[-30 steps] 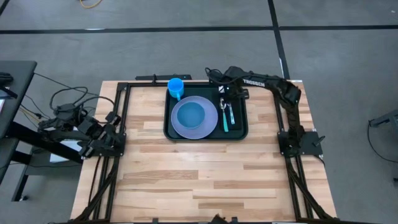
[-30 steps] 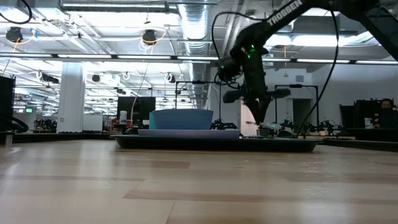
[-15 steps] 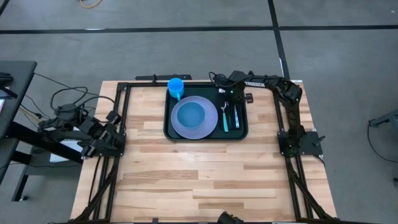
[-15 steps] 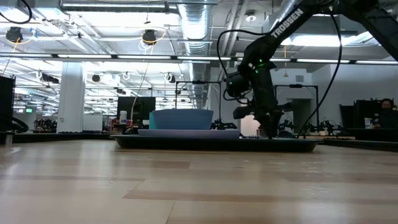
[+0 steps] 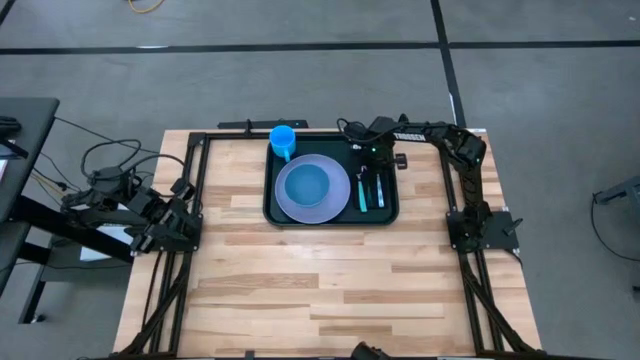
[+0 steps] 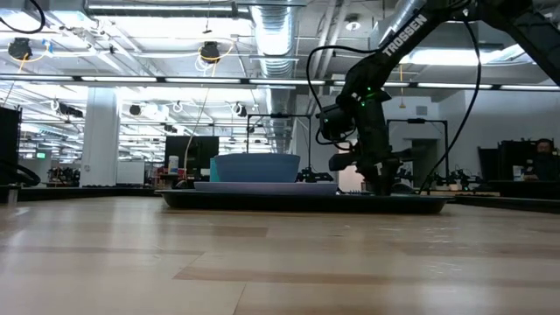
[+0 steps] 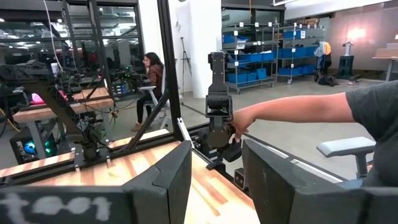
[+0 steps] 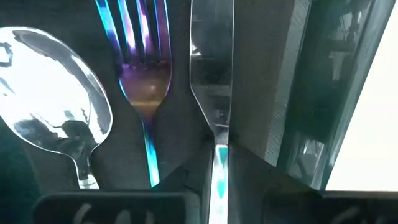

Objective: Set up tray
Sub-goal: Put the green patterned knife on the black napkin to the right of the blue fork, then return to Home Position

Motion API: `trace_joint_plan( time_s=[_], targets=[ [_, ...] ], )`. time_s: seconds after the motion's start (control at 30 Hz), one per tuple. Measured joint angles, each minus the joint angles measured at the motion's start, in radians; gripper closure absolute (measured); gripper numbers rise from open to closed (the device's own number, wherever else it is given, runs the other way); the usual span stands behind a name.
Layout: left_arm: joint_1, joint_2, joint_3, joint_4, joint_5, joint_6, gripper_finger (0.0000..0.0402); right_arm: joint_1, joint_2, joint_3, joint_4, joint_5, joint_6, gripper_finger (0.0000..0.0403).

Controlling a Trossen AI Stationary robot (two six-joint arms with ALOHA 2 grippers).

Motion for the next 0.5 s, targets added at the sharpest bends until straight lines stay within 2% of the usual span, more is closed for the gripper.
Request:
trace_joint_plan(
  time_s=[0.3,0.5],
  targets=[
    [0.000,0.000,0.000,0.000,0.000,0.003,0.0269,0.000,0.000,0.000,-0.007,-0.004,0.001,0.0317],
    [0.000,0.000,0.000,0.000,0.000,0.003,0.0269,0.003,-0.038,0.000,-0.041,-0.001,0.026,0.0310]
  ],
)
